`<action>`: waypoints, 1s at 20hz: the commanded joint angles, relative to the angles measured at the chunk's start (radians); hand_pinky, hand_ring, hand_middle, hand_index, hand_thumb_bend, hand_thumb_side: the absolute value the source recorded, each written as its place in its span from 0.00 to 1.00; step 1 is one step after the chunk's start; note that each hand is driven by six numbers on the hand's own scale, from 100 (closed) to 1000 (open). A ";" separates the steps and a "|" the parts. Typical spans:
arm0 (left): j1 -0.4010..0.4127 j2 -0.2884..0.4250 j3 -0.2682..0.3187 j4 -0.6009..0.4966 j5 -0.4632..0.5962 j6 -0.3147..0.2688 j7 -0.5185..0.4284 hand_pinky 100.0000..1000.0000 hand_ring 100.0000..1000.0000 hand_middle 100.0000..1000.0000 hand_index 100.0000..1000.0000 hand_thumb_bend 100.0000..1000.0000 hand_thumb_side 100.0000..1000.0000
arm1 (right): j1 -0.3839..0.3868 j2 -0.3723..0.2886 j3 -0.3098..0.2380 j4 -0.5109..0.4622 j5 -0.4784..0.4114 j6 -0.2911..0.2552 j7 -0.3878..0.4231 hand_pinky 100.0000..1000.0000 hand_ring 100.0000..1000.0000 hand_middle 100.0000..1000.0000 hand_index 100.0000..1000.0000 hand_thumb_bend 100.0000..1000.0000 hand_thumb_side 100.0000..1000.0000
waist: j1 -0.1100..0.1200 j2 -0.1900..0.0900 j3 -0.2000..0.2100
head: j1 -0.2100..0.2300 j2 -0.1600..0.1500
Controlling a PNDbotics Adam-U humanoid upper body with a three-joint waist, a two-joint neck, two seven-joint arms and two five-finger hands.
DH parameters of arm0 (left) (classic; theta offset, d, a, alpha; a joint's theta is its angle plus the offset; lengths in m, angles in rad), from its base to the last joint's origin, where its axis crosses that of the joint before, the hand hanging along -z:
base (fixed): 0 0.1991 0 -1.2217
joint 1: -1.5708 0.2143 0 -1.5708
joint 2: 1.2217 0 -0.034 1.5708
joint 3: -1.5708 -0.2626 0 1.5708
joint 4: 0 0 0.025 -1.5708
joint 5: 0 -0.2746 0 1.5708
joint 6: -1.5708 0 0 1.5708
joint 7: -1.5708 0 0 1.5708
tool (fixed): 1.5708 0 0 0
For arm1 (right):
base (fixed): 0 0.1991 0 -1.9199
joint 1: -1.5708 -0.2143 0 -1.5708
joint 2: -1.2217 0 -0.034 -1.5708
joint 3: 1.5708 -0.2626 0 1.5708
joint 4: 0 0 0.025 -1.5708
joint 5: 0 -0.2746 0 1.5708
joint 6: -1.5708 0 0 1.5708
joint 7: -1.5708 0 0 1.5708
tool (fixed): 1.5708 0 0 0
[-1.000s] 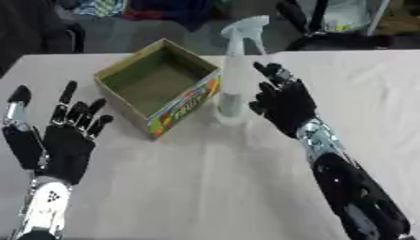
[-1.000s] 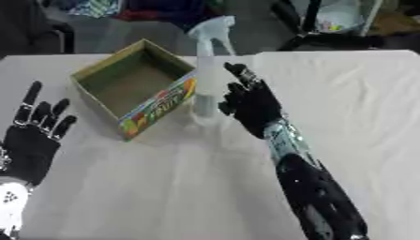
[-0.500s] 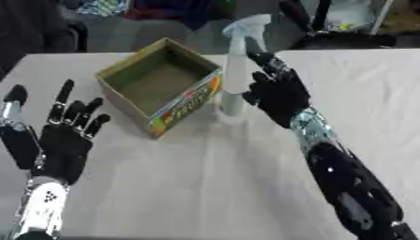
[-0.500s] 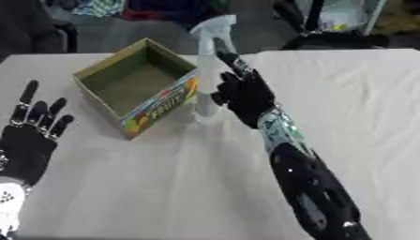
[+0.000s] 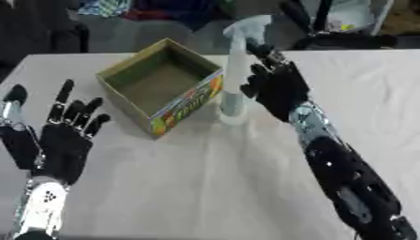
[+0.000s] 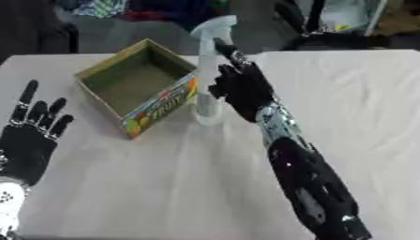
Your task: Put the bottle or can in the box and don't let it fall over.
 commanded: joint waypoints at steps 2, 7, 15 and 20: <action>-0.012 0.003 0.000 -0.020 0.004 0.001 -0.002 0.51 0.64 0.34 0.99 0.21 0.90 | -0.037 -0.018 -0.008 -0.030 -0.015 -0.010 -0.004 0.14 0.01 0.09 1.00 0.00 0.28 | 0.002 -0.016 0.004 | -0.003 0.007; -0.012 0.001 0.000 -0.020 0.005 0.002 -0.003 0.51 0.64 0.34 0.99 0.22 0.90 | -0.048 -0.020 -0.013 -0.025 -0.015 -0.017 -0.019 0.14 0.01 0.08 1.00 0.00 0.28 | 0.003 -0.016 0.010 | -0.007 0.010; -0.012 0.000 -0.002 -0.020 0.007 0.004 -0.005 0.51 0.64 0.34 0.99 0.21 0.90 | -0.061 -0.022 -0.035 0.030 0.005 -0.034 -0.065 0.13 0.01 0.07 1.00 0.00 0.27 | 0.004 -0.017 0.024 | -0.015 0.014; -0.013 -0.001 -0.004 -0.020 0.008 0.005 -0.005 0.51 0.64 0.34 0.99 0.21 0.90 | -0.078 -0.024 -0.038 0.036 0.001 -0.039 -0.068 0.13 0.01 0.07 1.00 0.00 0.26 | 0.005 -0.016 0.030 | -0.019 0.015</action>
